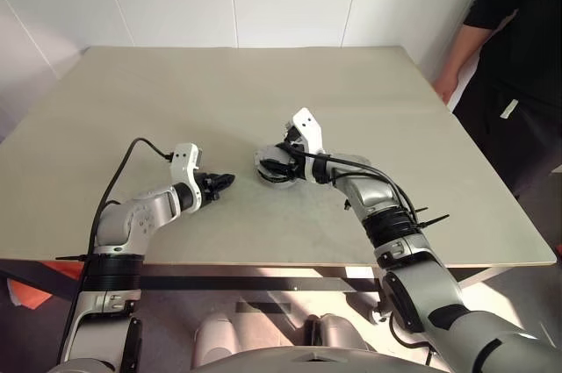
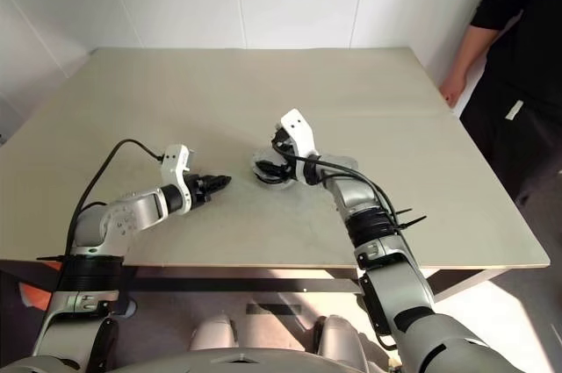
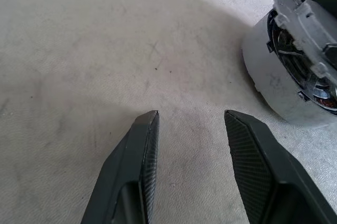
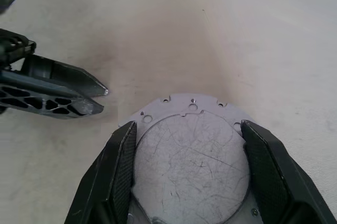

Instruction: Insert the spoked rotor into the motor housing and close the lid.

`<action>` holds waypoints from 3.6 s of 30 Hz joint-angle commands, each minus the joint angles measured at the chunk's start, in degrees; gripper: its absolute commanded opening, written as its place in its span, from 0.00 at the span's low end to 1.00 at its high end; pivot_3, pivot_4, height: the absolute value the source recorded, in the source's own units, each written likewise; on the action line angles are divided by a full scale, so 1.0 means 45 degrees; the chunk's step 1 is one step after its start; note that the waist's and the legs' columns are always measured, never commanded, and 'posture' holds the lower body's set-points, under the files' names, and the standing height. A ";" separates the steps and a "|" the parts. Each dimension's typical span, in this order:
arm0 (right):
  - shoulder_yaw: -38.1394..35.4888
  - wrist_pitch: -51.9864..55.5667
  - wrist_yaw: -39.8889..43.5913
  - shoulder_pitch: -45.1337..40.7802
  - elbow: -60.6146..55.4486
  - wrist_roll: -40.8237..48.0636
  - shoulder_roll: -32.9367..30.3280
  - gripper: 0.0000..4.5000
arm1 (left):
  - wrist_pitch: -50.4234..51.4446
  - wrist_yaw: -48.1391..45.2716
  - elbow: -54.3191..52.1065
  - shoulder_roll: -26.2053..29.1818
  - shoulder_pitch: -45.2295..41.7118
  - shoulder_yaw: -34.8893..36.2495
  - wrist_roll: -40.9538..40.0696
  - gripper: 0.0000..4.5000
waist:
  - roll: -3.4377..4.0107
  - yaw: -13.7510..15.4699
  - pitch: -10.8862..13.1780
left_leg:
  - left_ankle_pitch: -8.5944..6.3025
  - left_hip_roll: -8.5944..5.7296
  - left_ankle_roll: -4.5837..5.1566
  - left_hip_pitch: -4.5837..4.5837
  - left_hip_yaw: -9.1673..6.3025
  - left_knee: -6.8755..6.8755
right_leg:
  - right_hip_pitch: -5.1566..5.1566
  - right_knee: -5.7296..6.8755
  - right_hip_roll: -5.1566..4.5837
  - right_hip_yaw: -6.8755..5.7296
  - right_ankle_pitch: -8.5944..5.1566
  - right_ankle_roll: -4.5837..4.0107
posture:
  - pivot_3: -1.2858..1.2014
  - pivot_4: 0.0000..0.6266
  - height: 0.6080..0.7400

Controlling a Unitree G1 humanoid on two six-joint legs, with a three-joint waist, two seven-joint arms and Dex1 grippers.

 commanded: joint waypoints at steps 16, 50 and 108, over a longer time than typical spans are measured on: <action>0.0849 -0.1214 0.0543 0.0033 0.0759 -0.0452 -0.0294 0.67 | -0.0100 -0.0068 -0.0175 0.0013 -0.0169 0.0103 0.0152 0.46 | -0.0002 -0.0003 -0.0002 | 0.0001 -0.0003 -0.0001 0.0005 0.0002 0.0004 | 0.0003 0.0003 -0.0001 0.0002 0.0000 0.0000 | 0.52 0.00 1.00; -0.0492 -0.0690 0.0264 -0.0719 0.1048 0.0616 -0.0007 0.67 | -0.0084 -0.0065 -0.0030 -0.0055 -0.0009 0.0045 0.0374 0.46 | -0.0003 0.0014 -0.0003 | 0.0000 -0.0002 0.0001 0.0014 -0.0001 0.0046 | 0.0024 0.0033 -0.0003 0.0002 0.0003 -0.0004 | 0.52 0.00 1.00; 0.0515 -0.1553 0.0164 -0.0368 0.1096 -0.0467 -0.0493 0.67 | -0.0248 -0.0221 0.0278 0.0092 -0.0230 0.0064 0.0539 0.46 | -0.0003 0.0024 -0.0003 | 0.0000 -0.0002 0.0001 0.0015 -0.0002 0.0050 | 0.0031 0.0031 -0.0005 -0.0001 0.0003 -0.0003 | 0.52 0.00 1.00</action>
